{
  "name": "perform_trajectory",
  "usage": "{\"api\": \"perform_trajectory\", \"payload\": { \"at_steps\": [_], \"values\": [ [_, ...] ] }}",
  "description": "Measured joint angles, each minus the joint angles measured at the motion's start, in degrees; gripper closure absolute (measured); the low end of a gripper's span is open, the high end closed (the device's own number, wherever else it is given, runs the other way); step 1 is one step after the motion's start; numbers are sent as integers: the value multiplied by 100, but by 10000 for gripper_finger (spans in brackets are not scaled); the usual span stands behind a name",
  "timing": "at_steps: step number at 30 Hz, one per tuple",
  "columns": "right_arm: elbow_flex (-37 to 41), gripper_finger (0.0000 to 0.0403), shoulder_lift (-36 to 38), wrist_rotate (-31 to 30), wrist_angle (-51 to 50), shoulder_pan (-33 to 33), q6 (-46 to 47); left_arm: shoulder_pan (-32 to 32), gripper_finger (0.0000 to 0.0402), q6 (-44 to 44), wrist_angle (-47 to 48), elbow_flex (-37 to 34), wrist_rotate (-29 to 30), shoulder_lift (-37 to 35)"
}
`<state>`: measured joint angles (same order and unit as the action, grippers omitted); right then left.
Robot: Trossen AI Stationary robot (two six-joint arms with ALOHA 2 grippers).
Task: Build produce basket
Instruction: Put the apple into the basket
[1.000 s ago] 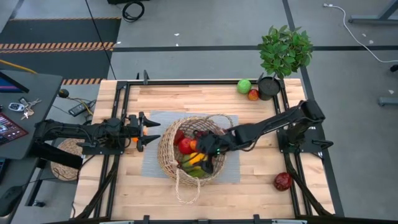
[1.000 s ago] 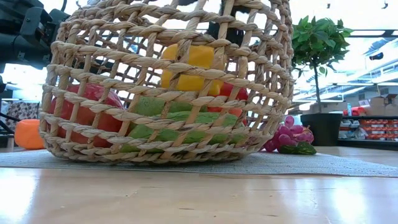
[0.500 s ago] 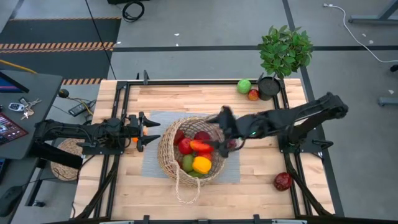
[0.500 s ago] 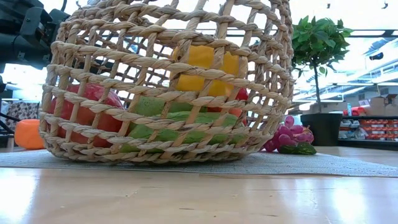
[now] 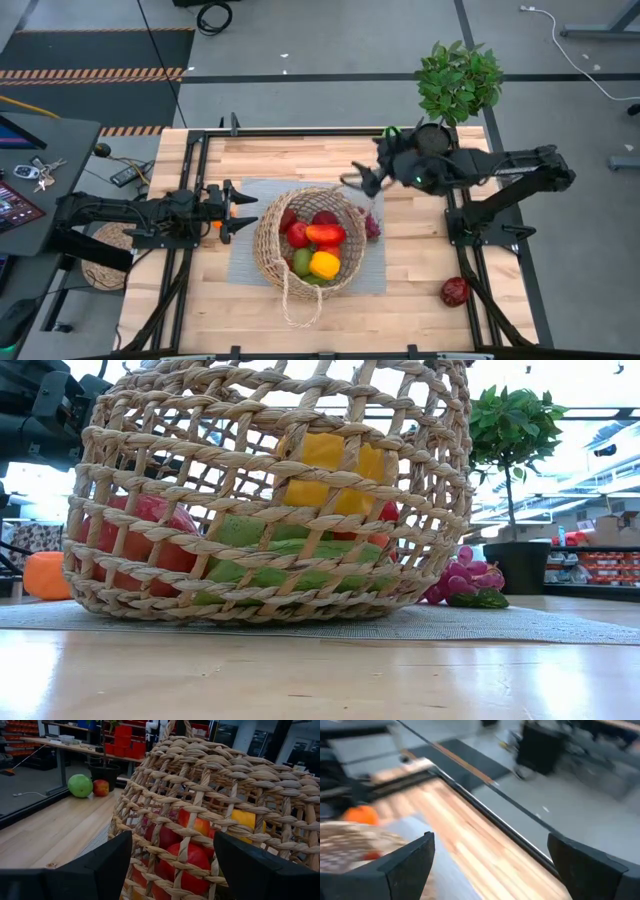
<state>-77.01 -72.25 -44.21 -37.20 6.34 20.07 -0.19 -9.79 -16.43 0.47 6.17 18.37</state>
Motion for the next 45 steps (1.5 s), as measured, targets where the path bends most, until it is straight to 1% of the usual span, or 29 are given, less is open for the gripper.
{"api": "perform_trajectory", "payload": {
  "at_steps": [3,6,12,14,17,19,26,31,36,39,41,45],
  "values": [
    [0,14,-2,43,-422,-428,279,-1,115,-1,0,0,0,-2],
    [1,14,-2,109,-694,-877,366,-1,115,1,0,0,0,-2],
    [144,14,-88,449,-784,-1951,288,-1,115,1,0,0,0,0],
    [302,14,-176,703,-714,-2302,264,-1,115,1,0,0,0,0],
    [577,14,-345,1274,-554,-2810,132,-1,115,1,-1,2,0,-2],
    [701,14,-502,1491,-399,-3075,62,0,115,2,0,0,0,-2],
    [876,14,-1240,1552,122,-3665,-70,-1,115,1,0,1,0,-1],
    [874,10,-1799,1564,166,-4170,-304,0,115,1,0,0,0,-2],
    [872,4,-2295,2040,207,-4782,-490,0,115,1,0,0,0,-2],
    [872,4,-2524,2166,293,-5087,-526,1,115,1,0,0,0,0],
    [872,4,-2658,2139,339,-5221,-528,-1,115,0,0,0,0,-2],
    [870,4,-2896,1899,491,-5342,-678,0,115,1,0,0,0,-2]
  ]
}}
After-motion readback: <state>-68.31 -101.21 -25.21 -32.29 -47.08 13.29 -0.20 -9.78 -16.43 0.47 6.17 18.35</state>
